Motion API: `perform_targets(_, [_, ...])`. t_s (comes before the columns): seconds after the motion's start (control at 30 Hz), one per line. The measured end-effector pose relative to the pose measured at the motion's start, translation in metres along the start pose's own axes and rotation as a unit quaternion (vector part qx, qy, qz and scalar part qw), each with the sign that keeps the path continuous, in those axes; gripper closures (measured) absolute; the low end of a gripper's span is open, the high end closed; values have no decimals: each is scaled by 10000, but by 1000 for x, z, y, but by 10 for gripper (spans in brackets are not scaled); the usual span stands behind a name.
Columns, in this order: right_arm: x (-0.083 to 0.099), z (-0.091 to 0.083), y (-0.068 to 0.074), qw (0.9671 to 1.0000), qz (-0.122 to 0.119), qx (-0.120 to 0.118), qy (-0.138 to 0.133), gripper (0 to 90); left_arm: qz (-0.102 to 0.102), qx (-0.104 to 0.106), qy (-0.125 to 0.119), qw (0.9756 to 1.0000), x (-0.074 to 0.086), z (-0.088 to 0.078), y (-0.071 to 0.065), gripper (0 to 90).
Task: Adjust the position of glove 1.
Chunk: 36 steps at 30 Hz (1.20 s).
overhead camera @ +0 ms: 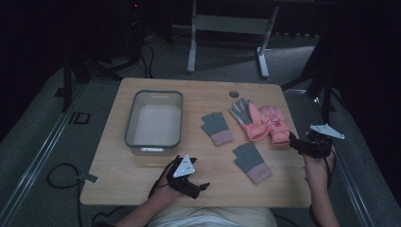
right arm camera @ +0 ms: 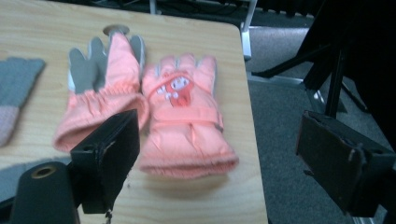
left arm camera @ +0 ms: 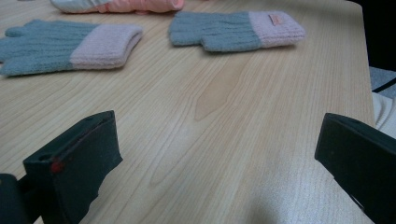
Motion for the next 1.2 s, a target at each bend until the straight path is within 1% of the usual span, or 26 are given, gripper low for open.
perform_targets(0.03, [-7, -2, 4, 9999, -67, 65, -87, 136, -8, 8, -4, 10000, 0, 0, 0, 0])
perform_targets(0.07, [-10, -2, 5, 9999, -103, 77, -109, 135, -6, 10, -5, 10000, 0, 0, 0, 0])
perform_targets(0.17, [-18, -3, 11, 9998, -122, 26, -127, 137, 0, -15, -7, 10000, 0, 0, 0, 0])
perform_targets(0.23, [-21, -2, 13, 9999, -107, -10, -131, 137, 0, -15, -7, 10000, 0, 0, 0, 0])
perform_targets(0.27, [-21, -2, 13, 9999, -107, -10, -131, 137, 52, -16, -1, 10000, 0, 0, 0, 0])
perform_targets(0.3, [-25, 0, 19, 9995, 17, -313, 67, 137, 53, -15, 2, 10000, 0, 0, 0, 0])
perform_targets(0.33, [-25, 0, 19, 9995, 17, -313, 67, 137, 35, -15, 1, 10000, 0, 0, 0, 0])
perform_targets(0.37, [-26, 2, 21, 9990, 85, -409, 155, 140, 29, -12, -2, 10000, 0, 0, 0, 0])
perform_targets(0.4, [-27, 2, 24, 9987, 95, -473, 166, 143, 16, -5, -7, 10000, 0, 0, 0, 0])
perform_targets(0.43, [-29, 5, 30, 9986, -46, -471, 250, 138, 10, -3, -7, 10000, 0, 0, 0, 0])
perform_targets(0.47, [-29, 6, 33, 9983, -64, -502, 275, 132, 18, 0, -3, 10000, 0, 0, 0, 0])
perform_targets(0.5, [-29, 6, 33, 9983, -64, -502, 275, 132, 18, 0, -3, 10000, 0, 0, 0, 0])
perform_targets(0.53, [-32, 8, 39, 9978, -59, -601, 289, 129, 21, -1, -4, 10000, 0, 0, 0, 0])
perform_targets(0.57, [-34, 8, 43, 9975, -74, -630, 298, 121, 22, 0, -9, 10000, 0, 0, 0, 0])
perform_targets(0.63, [-37, 9, 47, 9977, -59, -626, 262, 119, 19, -3, -4, 10000, 0, 0, 0, 0])
perform_targets(0.67, [-37, 9, 47, 9977, -59, -626, 262, 119, 19, -3, -4, 10000, 0, 0, 0, 0])
perform_targets(0.8, [-43, 11, 60, 9959, -46, -871, 253, 111, 27, -12, 1, 10000, 0, 0, 0, 0])
perform_targets(0.87, [-45, 14, 66, 9955, -61, -912, 251, 111, 18, -11, 7, 10000, 0, 0, 0, 0])
perform_targets(0.9, [-46, 15, 72, 9951, -77, -950, 246, 112, 10, -12, 7, 10000, 0, 0, 0, 0])
perform_targets(0.93, [-46, 15, 72, 9951, -77, -950, 246, 112, 13, -13, 7, 10000, 0, 0, 0, 0])
perform_targets(0.97, [-47, 16, 75, 9943, -128, -1024, 259, 112, 9, -13, -2, 10000, 0, 0, 0, 0])
perform_targets(1.03, [-48, 18, 82, 9936, -211, -1069, 283, 141, 18, -19, 2, 10000, 0, 0, 0, 0])
perform_targets(1.07, [-50, 20, 88, 9929, -290, -1115, 299, 160, 34, -46, -4, 10000, 0, 0, 0, 0])
perform_targets(1.1, [-51, 20, 92, 9926, -320, -1130, 308, 178, 34, -46, -4, 10000, 0, 0, 0, 0])
perform_targets(1.17, [-53, 21, 98, 9915, -402, -1207, 281, 189, 17, -51, -14, 10000, 0, 0, 0, 0])
perform_targets(1.2, [-53, 21, 98, 9915, -402, -1207, 281, 189, 17, -51, -14, 10000, 0, 0, 0, 0])
Point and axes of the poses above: each handheld gripper's, and its own axes: z roughly forward along the jaws, x roughly out of its underside, y roughly to its left, the point moved 6 cm from there along z, roughly forward along the jaws, and after that the axes turned 4 degrees about z, right-handed, at the moved point
